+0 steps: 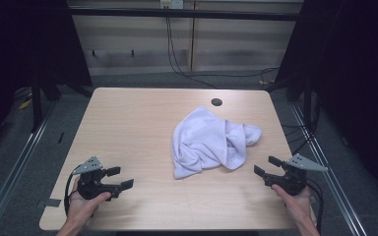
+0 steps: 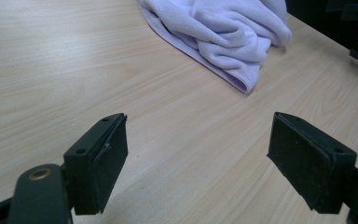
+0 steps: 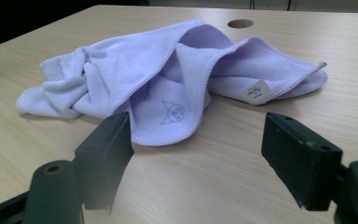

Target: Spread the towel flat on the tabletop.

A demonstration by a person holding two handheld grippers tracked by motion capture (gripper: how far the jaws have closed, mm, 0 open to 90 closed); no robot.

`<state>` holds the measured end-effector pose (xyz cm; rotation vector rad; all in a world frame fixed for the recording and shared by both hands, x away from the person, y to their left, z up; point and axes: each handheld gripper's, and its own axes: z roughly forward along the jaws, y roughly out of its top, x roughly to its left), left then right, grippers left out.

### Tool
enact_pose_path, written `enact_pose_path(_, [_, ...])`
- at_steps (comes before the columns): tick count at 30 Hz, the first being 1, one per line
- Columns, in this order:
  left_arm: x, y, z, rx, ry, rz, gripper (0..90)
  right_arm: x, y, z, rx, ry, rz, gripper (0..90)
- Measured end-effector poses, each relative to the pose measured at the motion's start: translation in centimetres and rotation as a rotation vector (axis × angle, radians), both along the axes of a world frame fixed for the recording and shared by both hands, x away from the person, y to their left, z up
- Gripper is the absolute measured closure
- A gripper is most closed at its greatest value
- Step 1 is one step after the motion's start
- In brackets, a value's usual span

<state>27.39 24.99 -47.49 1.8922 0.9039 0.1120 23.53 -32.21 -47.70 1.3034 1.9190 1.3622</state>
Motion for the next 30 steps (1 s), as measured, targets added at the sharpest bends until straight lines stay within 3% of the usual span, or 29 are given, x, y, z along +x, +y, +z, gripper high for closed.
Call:
enact_pose_path(2, [0.1,-0.1,0.0,-0.003,0.000,0.003,19.9,0.0,0.1,-0.1,-0.002,0.010,0.003,28.2])
enact_pose_path(3, [0.2,-0.2,-0.1,-0.007,-0.008,0.011,21.4,0.0,0.4,-0.2,-0.026,0.034,0.023,34.5])
enact_pose_path(7, [0.6,-0.4,-0.3,-0.001,0.013,0.009,21.8,0.1,0.9,-0.2,-0.027,0.052,-0.001,35.7])
enact_pose_path(9, [0.6,-0.4,-0.3,0.004,0.004,0.023,24.2,0.3,1.3,-0.1,-0.014,0.072,0.016,37.7])
enact_pose_path(12, [0.4,-0.1,0.0,-0.025,0.004,0.023,27.4,0.5,2.1,0.3,-0.014,0.086,0.073,37.5])
enact_pose_path(16, [0.0,0.0,0.1,-0.024,-0.003,0.021,29.0,1.1,3.5,1.1,-0.059,0.084,0.120,35.8])
enact_pose_path(21, [0.0,-0.1,0.0,-0.027,-0.001,0.014,29.0,3.5,5.3,1.8,-0.058,0.105,0.165,30.0])
enact_pose_path(25, [0.4,-0.3,-0.2,-0.015,0.007,0.006,29.4,6.5,6.3,2.0,-0.057,0.115,0.174,26.3])
enact_pose_path(27, [0.5,-0.4,-0.3,0.004,-0.003,-0.003,33.9,8.4,6.8,1.8,-0.062,0.143,0.184,22.6])
enact_pose_path(30, [0.5,-0.5,-0.4,0.025,-0.006,-0.009,33.2,10.4,7.8,1.1,-0.088,0.172,0.200,21.2])
